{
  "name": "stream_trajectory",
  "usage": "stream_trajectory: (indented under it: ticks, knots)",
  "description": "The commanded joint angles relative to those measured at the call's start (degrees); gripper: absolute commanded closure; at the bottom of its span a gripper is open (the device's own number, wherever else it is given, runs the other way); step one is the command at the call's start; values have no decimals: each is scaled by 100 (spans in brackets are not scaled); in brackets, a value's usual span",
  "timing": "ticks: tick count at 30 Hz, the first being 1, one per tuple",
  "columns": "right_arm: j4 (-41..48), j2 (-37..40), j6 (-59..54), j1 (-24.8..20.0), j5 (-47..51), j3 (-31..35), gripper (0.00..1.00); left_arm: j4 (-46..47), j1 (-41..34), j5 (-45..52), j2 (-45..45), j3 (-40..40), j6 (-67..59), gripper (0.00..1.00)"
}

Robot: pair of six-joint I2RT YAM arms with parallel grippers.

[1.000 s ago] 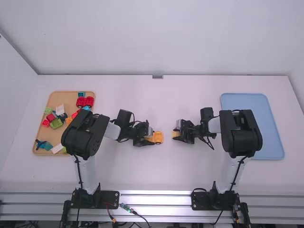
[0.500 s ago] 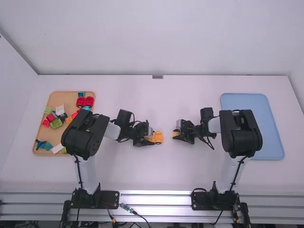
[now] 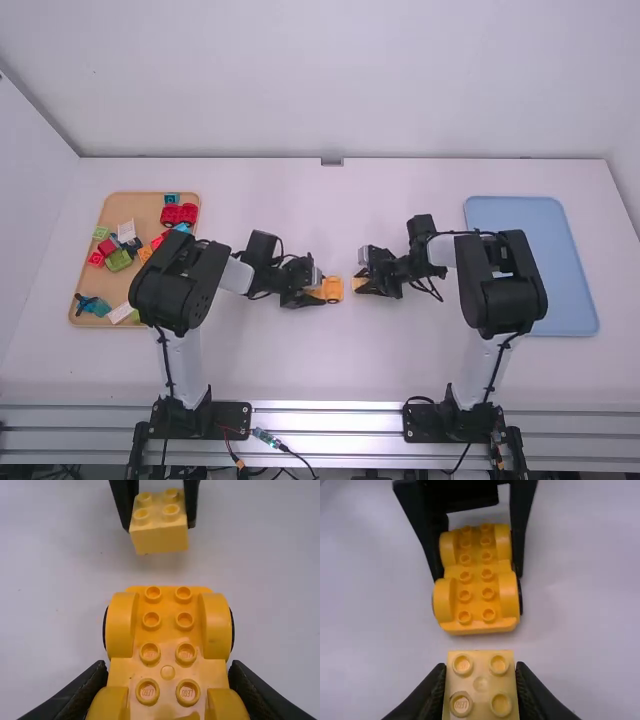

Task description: Assemble lego blocks to make yellow taxi

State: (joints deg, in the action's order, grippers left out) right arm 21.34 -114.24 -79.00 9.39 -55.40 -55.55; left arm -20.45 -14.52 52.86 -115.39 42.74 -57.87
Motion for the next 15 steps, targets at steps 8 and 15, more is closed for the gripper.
stream_trajectory:
  ticks: [8,15]
  knots:
    - [-293,771,66,343,-4,125,83,4,-28,20,-95,0,27,47]
    - [-1681,767,1379,723,284,516,86,-107,-37,20,-95,4,184,47]
